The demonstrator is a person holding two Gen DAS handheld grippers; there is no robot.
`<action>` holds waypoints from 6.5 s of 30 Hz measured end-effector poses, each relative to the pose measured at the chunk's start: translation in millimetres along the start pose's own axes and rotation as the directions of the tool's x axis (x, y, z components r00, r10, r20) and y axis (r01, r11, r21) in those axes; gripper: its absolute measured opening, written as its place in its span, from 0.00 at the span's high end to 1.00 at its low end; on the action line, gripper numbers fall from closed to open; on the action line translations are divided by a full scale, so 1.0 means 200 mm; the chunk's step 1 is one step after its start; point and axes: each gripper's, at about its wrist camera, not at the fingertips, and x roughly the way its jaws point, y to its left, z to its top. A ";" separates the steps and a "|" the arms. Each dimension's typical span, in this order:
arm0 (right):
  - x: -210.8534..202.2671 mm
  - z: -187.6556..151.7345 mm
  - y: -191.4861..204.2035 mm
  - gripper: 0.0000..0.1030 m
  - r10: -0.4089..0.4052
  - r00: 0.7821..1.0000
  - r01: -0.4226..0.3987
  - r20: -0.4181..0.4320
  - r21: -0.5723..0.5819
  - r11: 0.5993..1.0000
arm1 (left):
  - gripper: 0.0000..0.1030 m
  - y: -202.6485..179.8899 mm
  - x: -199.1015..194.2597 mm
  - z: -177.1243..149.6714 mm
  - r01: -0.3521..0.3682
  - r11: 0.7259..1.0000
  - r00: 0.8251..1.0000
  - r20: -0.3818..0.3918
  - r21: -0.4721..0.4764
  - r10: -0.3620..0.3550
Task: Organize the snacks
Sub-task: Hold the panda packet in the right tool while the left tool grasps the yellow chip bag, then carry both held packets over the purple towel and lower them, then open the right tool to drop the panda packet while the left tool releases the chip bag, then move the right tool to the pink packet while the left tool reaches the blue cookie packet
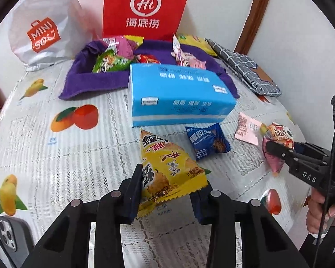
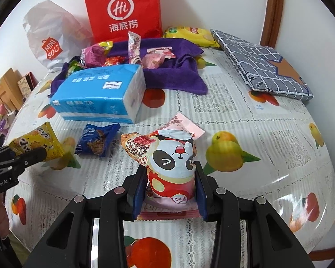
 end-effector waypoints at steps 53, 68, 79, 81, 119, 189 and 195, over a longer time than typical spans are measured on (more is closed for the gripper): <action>-0.22 0.64 0.24 0.62 0.060 0.973 -0.037 0.222 -0.106 0.994 | 0.65 0.09 -0.25 0.58 -0.142 0.981 0.981 0.114 -0.131 0.157; -0.05 1.11 0.24 0.62 0.064 0.971 -0.035 0.231 -0.124 0.992 | 0.65 0.13 -0.10 0.99 -0.093 0.982 0.983 0.139 -0.167 0.116; 0.13 1.32 0.19 0.62 0.050 0.974 -0.027 0.220 -0.109 0.994 | 0.65 0.16 0.02 1.32 -0.150 0.982 0.966 0.192 -0.118 0.171; 0.18 1.32 0.18 0.62 0.054 0.975 -0.032 0.216 -0.106 0.994 | 0.65 0.19 0.08 1.32 -0.156 0.980 0.969 0.176 -0.124 0.176; 0.77 1.24 0.18 0.43 0.026 0.990 -0.049 -0.138 -0.169 0.984 | 0.65 0.42 0.36 1.30 -0.178 0.961 0.984 -0.016 -0.213 0.178; 0.03 0.69 -0.14 0.34 -0.082 0.996 0.080 0.033 0.072 0.994 | 0.41 0.05 -0.12 1.20 -0.144 0.988 0.974 0.172 -0.050 0.150; 0.03 0.45 -0.18 0.38 -0.072 0.997 0.071 0.006 0.125 0.990 | 0.41 0.06 -0.21 1.05 -0.164 0.983 0.975 0.140 -0.079 0.174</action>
